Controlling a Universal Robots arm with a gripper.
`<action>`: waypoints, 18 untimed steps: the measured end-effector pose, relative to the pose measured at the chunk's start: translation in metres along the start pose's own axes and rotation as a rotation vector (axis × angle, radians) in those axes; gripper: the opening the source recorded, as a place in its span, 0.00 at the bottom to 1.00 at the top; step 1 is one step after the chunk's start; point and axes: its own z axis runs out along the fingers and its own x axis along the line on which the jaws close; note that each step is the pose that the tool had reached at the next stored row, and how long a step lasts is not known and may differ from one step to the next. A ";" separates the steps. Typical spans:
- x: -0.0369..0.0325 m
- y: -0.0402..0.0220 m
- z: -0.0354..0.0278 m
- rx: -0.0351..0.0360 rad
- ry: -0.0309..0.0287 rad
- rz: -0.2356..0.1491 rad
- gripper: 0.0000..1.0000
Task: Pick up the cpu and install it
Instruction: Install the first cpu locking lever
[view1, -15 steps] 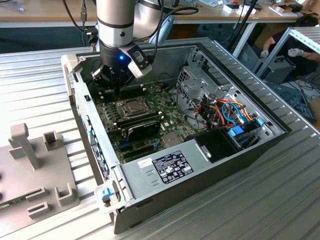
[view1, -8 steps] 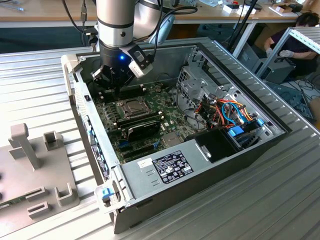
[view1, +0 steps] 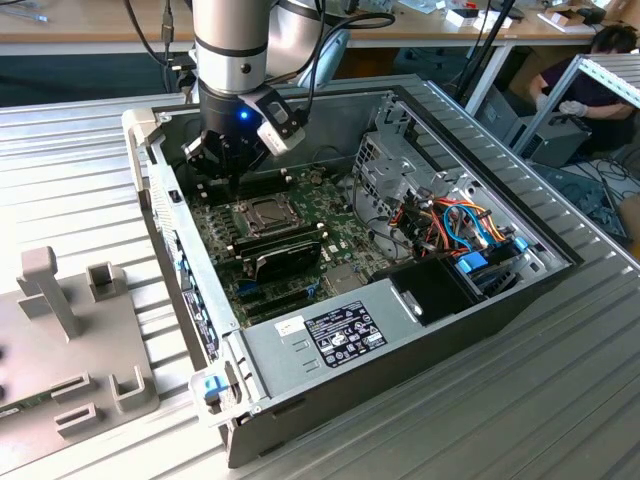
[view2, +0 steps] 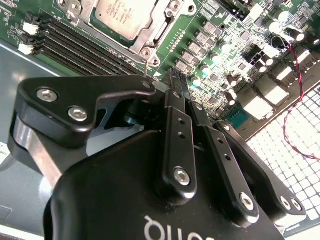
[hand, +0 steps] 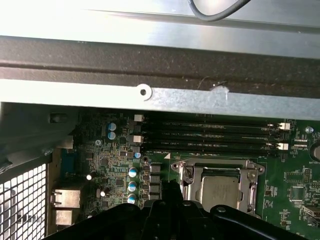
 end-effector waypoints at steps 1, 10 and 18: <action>0.0000 0.0000 0.0000 -0.0001 0.0001 0.000 0.11; 0.0000 0.0000 0.0000 -0.0501 -0.0033 0.002 0.11; 0.0000 -0.0001 0.0000 -0.1038 -0.0066 0.004 0.11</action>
